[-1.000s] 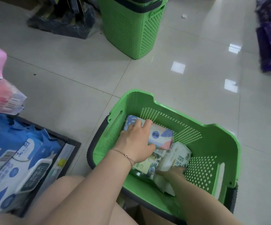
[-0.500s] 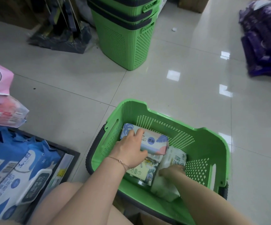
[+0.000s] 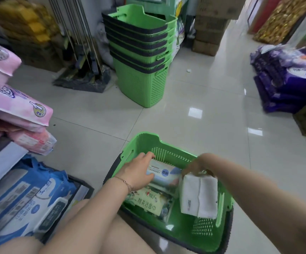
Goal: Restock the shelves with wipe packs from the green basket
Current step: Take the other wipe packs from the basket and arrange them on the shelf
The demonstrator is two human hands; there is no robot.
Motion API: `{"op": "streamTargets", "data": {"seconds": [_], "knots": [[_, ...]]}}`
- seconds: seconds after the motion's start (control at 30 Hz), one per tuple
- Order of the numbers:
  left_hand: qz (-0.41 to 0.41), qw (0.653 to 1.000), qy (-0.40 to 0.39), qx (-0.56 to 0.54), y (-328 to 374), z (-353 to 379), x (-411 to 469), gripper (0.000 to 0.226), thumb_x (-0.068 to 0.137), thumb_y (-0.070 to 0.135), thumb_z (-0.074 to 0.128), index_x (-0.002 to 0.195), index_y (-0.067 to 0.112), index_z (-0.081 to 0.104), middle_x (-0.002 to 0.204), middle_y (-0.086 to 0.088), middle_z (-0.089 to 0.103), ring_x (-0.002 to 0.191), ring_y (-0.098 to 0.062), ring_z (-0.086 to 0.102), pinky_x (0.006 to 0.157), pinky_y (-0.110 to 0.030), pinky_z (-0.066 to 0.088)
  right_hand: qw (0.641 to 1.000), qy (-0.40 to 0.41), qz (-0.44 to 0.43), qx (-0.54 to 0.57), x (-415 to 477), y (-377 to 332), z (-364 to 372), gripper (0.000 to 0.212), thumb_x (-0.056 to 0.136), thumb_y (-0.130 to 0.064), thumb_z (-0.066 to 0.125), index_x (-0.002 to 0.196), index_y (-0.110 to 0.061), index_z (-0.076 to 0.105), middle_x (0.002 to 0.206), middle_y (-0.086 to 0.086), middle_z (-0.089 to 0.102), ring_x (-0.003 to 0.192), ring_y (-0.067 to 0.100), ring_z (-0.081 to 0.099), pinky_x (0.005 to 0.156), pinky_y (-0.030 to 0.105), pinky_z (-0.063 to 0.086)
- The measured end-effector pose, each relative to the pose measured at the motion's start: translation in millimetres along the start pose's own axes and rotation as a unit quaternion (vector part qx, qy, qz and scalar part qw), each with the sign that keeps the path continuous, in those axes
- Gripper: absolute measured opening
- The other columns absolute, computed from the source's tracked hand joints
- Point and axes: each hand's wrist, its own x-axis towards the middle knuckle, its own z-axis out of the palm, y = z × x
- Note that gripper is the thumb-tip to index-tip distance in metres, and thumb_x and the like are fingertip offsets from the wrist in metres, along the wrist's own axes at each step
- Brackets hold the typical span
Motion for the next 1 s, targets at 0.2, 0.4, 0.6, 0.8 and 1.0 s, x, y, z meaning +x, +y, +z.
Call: {"op": "streamTargets", "data": {"seconds": [0.2,0.4,0.6,0.8,1.0], "knots": [[0.015,0.998,-0.016,0.062,11,-47,-31,0.081,0.082,0.035,0.067,0.146,0.030,0.018,0.145,0.001,0.034,0.125,-0.021,0.047,0.102,-0.044,0.043,0.997,0.041,-0.001,0.059,-66,-9,-52,0.052,0.072,-0.060,0.064,0.095,-0.013,0.059,0.079,0.006,0.067,0.066,0.023,0.067,0.058,0.021,0.049],[0.010,0.991,0.099,0.094,5,-95,-68,0.105,0.068,0.043,0.079,0.148,0.029,0.012,0.149,0.002,0.024,0.134,-0.023,0.034,0.105,-0.049,0.037,0.985,0.088,-0.122,0.080,-153,-45,-72,0.061,0.077,-0.058,0.060,0.114,-0.010,0.066,0.102,0.010,0.072,0.095,0.029,0.069,0.088,0.036,0.053],[0.051,0.970,0.224,0.079,3,-138,-107,0.129,0.043,0.058,0.083,0.145,0.036,0.008,0.148,0.012,0.021,0.132,-0.021,0.032,0.103,-0.051,0.036,0.957,0.091,-0.259,0.093,-223,-100,-69,0.043,0.089,-0.050,0.050,0.108,-0.014,0.063,0.093,0.007,0.072,0.083,0.023,0.070,0.079,0.033,0.055],[0.120,0.960,0.231,-0.105,6,-183,-151,0.110,0.048,0.015,0.091,0.134,0.030,0.024,0.126,0.008,0.047,0.117,-0.009,0.049,0.097,-0.030,0.046,0.918,0.125,-0.364,0.097,-273,-133,-69,0.034,0.085,-0.048,0.055,0.105,-0.020,0.062,0.097,0.008,0.067,0.090,0.027,0.063,0.079,0.034,0.048],[0.069,0.924,0.261,-0.271,-7,-199,-184,0.111,0.046,0.020,0.094,0.135,0.030,0.028,0.126,0.013,0.052,0.117,0.001,0.051,0.097,-0.027,0.048,0.843,0.161,-0.488,0.157,-303,-141,-82,0.094,0.069,-0.081,0.050,0.122,-0.004,0.056,0.105,0.017,0.055,0.085,0.028,0.052,0.075,0.037,0.037]]}}
